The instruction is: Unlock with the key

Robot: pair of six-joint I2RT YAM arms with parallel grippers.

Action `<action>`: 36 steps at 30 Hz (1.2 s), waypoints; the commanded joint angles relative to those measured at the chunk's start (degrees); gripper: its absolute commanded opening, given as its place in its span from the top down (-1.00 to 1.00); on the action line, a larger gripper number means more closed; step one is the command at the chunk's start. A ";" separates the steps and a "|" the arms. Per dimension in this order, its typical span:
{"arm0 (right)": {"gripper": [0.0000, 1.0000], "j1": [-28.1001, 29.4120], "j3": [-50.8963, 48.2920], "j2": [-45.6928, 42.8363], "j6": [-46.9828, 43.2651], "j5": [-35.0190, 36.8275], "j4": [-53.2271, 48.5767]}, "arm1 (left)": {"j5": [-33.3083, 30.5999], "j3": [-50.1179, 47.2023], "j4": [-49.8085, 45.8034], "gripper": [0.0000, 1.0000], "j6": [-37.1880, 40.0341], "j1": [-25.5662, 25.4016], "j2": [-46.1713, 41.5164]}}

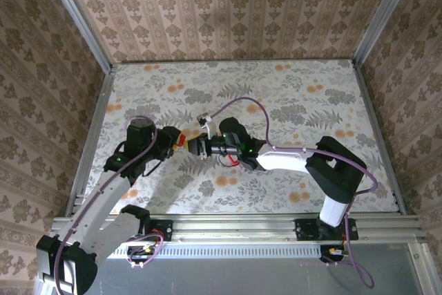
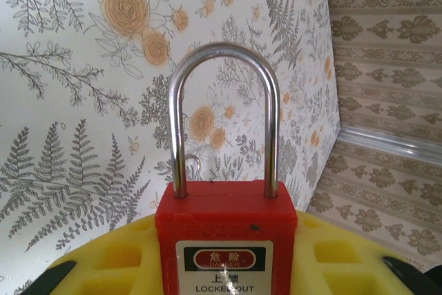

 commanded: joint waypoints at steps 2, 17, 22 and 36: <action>0.80 0.39 1.79 1.83 0.56 -1.22 2.25 | 0.09 1.36 1.19 1.00 0.94 -0.70 -1.25; 1.00 0.02 3.72 4.35 7.46 -2.54 8.08 | -0.44 -0.87 10.83 1.00 -1.02 -3.86 -0.81; 1.00 -3.98 -0.35 4.48 19.83 -4.04 18.68 | -0.49 -5.15 19.78 1.00 -0.47 -3.29 -2.32; 1.00 -10.58 -1.79 11.64 54.26 -4.25 39.04 | -2.28 -11.83 38.78 1.00 11.13 1.29 -6.99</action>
